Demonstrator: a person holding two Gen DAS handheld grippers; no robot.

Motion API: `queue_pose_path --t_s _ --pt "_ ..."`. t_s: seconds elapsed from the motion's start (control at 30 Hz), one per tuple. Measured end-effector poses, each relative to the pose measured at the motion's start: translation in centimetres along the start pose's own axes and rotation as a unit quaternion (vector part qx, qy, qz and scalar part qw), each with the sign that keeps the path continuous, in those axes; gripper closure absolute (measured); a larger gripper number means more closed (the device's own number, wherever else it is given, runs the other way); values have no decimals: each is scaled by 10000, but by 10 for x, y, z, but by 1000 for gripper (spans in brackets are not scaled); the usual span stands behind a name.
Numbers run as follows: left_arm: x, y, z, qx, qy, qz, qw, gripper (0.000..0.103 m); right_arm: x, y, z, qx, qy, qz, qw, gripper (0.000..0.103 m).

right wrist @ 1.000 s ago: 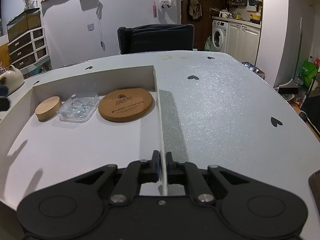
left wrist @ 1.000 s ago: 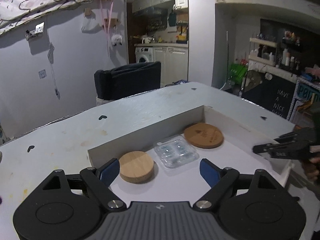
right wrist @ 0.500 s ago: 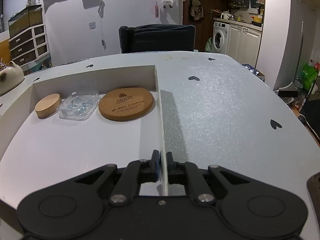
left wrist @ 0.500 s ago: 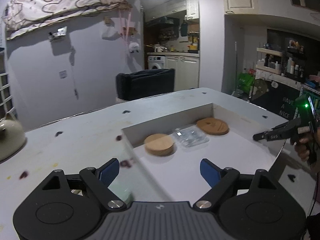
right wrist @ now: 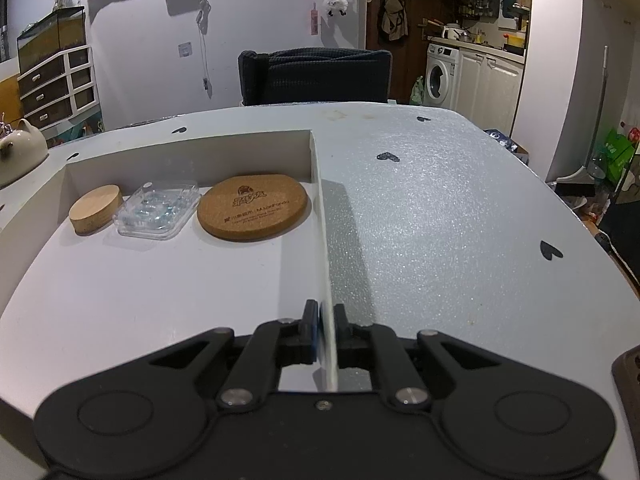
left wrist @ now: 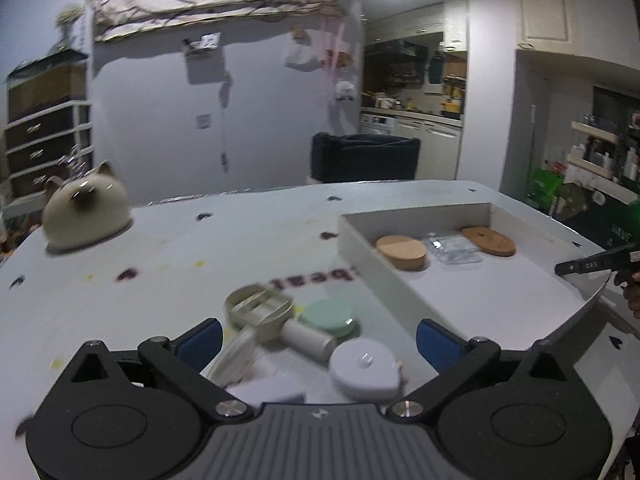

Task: Organize rigid objects
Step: 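Move the left tool back over the white power adapter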

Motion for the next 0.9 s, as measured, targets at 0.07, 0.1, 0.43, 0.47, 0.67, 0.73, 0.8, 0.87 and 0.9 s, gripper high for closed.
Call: queue_pose_path --t_s 0.07,0.1,0.43,0.47,0.67,0.73,0.8,0.87,0.9 --pt "8 -4 -7 -90 -104 -15 9999 0 0 0 -1 14 -8 0 10000 95" --pt "12 -5 -10 -131 -163 -33 9998 0 0 0 -1 20 -13 1 10000 94" --pt "49 -8 -28 -417 -990 -126 9941 0 0 0 -1 49 -34 13 10000 94" --pt "50 -6 -28 -455 -1049 -132 9934 0 0 0 -1 51 -35 12 10000 94" --pt "48 5 -27 -554 -1494 -3 9872 0 0 -1 -1 69 -37 9 10000 93" --pt "44 9 -27 -573 -1528 76 9866 0 0 -1 -2 73 -34 11 10000 93" --pt "43 14 -26 -729 -1498 61 9860 0 0 -1 -2 80 -30 12 10000 93" --pt "43 19 -28 -809 -1556 -106 9844 0 0 -1 -2 81 -29 16 10000 93" --pt "42 19 -29 -800 -1569 -104 9843 1 0 -1 -2 78 -25 16 10000 93"
Point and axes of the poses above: each gripper's, at about its wrist camera, not at the fingertips, and y roughly the way its jaws point, z to its right, x to its underside, the point moved 2 cm from there along y, roughly the way its jaws point, and after that the axes turned 11 degrees about -y, right-handed, at the moved point
